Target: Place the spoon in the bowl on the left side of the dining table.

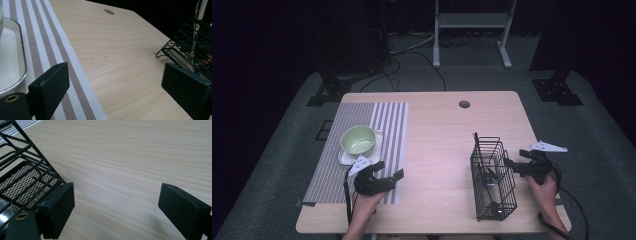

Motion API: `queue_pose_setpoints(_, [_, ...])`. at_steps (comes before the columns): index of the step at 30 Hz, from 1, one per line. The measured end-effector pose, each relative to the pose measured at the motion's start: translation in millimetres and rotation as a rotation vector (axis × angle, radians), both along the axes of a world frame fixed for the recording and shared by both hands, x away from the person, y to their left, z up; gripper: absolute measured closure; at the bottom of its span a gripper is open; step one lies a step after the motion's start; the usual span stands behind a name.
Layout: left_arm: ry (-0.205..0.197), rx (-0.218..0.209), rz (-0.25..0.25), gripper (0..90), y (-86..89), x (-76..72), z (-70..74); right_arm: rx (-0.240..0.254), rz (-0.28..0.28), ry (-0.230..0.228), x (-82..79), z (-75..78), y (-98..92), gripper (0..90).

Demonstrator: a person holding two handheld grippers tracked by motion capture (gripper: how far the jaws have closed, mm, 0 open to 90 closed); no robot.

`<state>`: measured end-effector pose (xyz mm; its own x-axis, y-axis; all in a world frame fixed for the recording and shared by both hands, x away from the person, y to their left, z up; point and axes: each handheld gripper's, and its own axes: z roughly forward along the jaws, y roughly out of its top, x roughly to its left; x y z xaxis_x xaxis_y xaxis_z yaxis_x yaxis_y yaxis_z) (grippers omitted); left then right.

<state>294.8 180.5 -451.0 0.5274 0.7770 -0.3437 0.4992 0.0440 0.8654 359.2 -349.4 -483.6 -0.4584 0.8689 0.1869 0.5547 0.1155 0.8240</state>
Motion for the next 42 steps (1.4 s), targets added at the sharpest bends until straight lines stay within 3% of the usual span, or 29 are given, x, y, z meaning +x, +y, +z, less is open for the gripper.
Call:
queue_pose_setpoints(14, [-0.015,0.002,-0.06,7.1,-15.8,-5.7,4.4,-0.007,-0.005,0.005,0.0,0.1,0.5,12.6])
queue_pose_setpoints(18, [-0.017,0.024,-0.067,7.1,-20.5,-6.5,3.5,-0.007,-0.005,0.007,0.2,0.0,0.6,12.6])
queue_pose_setpoints(34, [0.003,0.029,-0.097,7.1,-33.1,-2.9,3.4,-0.004,-0.002,0.006,0.4,-0.1,0.2,12.6])
queue_pose_setpoints(42, [-0.009,0.023,-0.144,7.1,-50.9,0.0,11.3,-0.003,-0.001,0.004,0.1,0.0,0.1,12.6])
